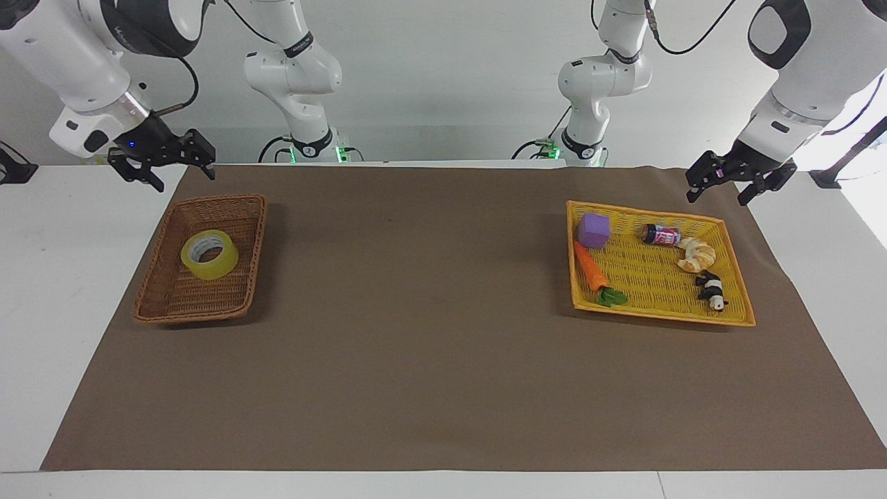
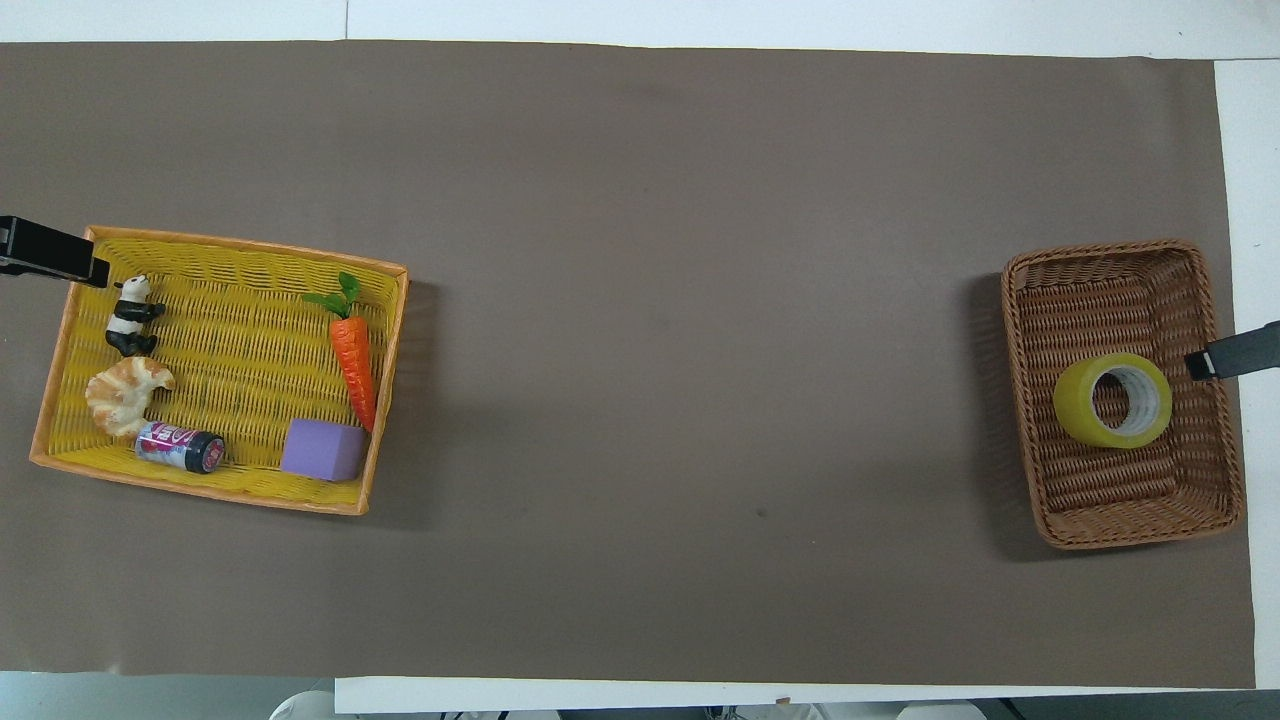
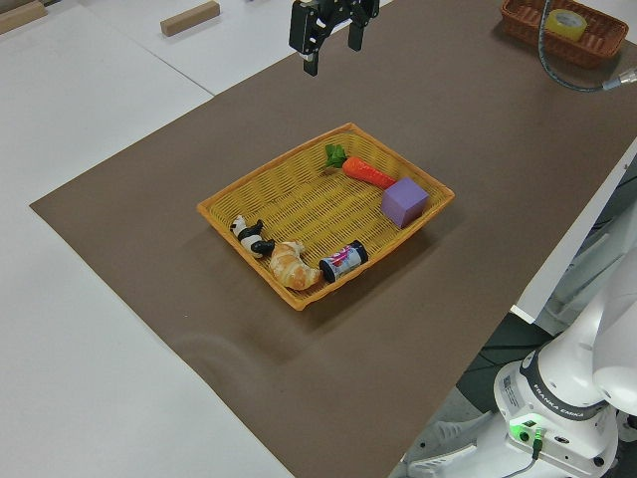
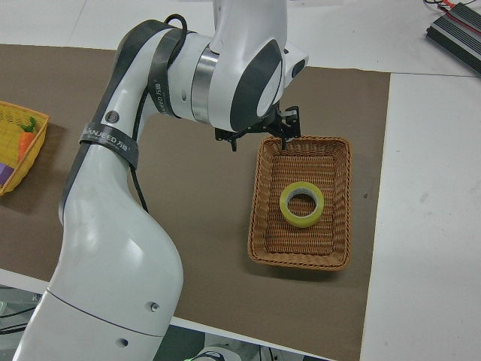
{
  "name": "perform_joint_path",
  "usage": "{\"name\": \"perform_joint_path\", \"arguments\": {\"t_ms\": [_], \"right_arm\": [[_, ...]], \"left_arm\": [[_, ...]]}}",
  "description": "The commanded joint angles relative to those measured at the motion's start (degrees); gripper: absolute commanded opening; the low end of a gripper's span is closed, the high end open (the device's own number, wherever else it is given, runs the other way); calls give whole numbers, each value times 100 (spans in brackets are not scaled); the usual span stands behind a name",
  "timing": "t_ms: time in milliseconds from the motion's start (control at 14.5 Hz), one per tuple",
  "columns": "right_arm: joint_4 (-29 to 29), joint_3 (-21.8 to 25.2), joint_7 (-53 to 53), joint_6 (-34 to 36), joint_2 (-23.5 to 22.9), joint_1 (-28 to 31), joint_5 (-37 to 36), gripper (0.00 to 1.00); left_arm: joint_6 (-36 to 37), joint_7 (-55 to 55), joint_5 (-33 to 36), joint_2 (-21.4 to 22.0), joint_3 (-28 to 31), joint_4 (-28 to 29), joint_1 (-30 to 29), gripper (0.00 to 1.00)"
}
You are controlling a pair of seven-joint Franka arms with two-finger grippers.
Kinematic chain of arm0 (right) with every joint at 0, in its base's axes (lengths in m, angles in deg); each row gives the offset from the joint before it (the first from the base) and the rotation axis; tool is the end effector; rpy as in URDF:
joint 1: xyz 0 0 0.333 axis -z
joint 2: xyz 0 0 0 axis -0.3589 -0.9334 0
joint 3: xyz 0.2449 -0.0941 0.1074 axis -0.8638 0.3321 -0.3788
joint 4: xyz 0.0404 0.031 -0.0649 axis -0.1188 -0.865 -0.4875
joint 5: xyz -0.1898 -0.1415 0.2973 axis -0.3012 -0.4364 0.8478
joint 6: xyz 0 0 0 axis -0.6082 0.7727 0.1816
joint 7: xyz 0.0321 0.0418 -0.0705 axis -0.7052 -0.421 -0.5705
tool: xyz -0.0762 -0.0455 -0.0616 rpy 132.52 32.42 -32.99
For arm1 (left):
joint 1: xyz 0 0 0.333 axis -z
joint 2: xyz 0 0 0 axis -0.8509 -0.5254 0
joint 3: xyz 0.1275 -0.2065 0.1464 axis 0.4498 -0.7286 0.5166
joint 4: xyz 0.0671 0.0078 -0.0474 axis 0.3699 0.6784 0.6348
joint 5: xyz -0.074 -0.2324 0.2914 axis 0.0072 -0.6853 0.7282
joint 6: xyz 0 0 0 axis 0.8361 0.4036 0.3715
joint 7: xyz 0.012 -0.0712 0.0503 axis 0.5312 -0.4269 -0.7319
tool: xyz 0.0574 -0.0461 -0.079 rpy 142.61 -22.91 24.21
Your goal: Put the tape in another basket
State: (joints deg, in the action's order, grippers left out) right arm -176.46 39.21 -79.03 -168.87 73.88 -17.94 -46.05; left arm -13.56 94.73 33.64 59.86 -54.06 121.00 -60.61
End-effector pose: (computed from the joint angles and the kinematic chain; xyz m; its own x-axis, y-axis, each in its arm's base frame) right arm 0.4886 -0.0922 0.5718 0.9842 0.1187 -0.1313 0.1105 -0.9915 -0.0681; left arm 0.5342 -0.0397 0.5799 0.9831 -0.1813 -0.0263 -0.1807 -0.9832 0.0255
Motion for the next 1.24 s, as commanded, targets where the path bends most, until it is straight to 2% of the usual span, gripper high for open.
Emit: {"name": "perform_joint_path", "arguments": {"t_ms": [0, 138, 277, 484, 691, 899, 1176], "right_arm": [[709, -127, 417, 408, -287, 16, -310, 100], [1123, -136, 443, 654, -516, -19, -241, 100], [1194, -390, 643, 638, -596, -19, -319, 100], [1282, -33, 900, 760, -754, -326, -302, 100], [1291, 22, 918, 743, -754, -406, -302, 100], [1292, 31, 918, 761, -745, -397, -267, 100], [1292, 119, 909, 761, -701, -397, -240, 100]], "left_arm": [[233, 40, 104, -17, 68, -29, 151, 100], [390, 40, 183, -17, 68, -47, 151, 100], [383, 23, 306, -8, 68, -38, 142, 100], [409, 5, 333, 18, 68, -3, 46, 100], [400, -21, 350, 62, 68, 50, -235, 100], [400, -424, 359, 62, 68, 76, -254, 100], [348, -417, 359, 62, 50, 138, -227, 100]]}}
